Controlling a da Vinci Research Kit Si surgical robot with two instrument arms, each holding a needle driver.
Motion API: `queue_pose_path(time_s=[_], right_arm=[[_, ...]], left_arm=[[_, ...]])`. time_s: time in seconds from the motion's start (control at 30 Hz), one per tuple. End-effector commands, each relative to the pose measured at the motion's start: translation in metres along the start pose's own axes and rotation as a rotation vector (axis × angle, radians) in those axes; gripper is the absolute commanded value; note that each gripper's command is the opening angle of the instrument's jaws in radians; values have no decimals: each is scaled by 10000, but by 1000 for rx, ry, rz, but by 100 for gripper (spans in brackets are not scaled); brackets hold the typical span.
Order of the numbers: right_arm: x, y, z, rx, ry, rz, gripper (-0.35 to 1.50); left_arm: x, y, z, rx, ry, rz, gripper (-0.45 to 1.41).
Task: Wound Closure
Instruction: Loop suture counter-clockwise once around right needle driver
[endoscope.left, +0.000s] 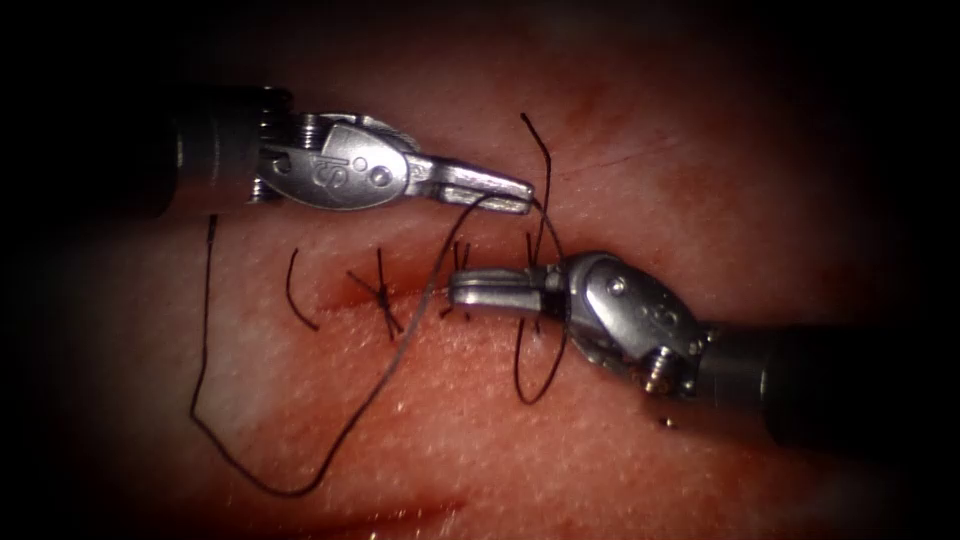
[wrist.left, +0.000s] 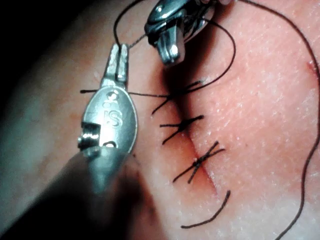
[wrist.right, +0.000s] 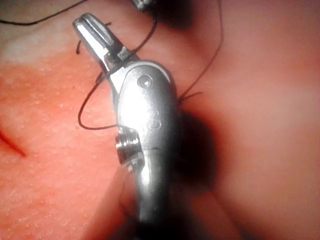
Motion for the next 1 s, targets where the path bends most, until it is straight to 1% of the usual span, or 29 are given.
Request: queue_pose_path(time_s=[0.03,0.17,0.3,0.37,0.43,0.47,0.5,0.53,0.57,0.6,0.67,0.7,0.77,0.8,0.87,1.0], right_arm=[[-2,-1,8,3,5,4,-35],[2,-1,5,-9,17,37,-35],[4,2,1,-60,37,87,-35],[6,5,-1,-111,28,96,-35],[8,8,-2,-173,-4,95,-35],[9,9,-3,-197,-21,92,-21],[10,10,-3,-246,-61,85,2],[10,10,-2,-285,-98,82,15],[9,11,-2,-327,-134,72,25],[9,12,-2,-387,-187,56,34],[9,12,-3,-523,-259,34,20],[9,11,-4,-614,-272,67,20],[10,11,-8,-688,-298,59,17],[11,10,-10,-733,-300,84,12],[12,10,-14,-803,-310,85,15],[16,10,-23,-918,-280,114,12]], left_arm=[[-8,0,2,3,0,-1,-45],[-19,14,-9,10,-5,-17,-45],[-27,28,-10,13,-17,-33,-45],[-30,40,-6,10,-14,-43,-45],[-31,52,0,3,-2,-49,-45],[-31,56,3,3,-2,-50,-45],[-32,62,6,3,-2,-50,-45],[-32,66,9,1,2,-58,-45],[-31,70,11,0,2,-54,-45],[-31,72,13,-1,4,-51,-45],[-30,76,17,-2,7,-53,-45],[-29,77,19,-3,9,-59,-45],[-28,77,20,-4,11,-59,-45],[-27,77,20,-3,11,-59,-45],[-25,76,20,-5,14,-60,-45],[-26,75,20,-6,18,-61,-45]])
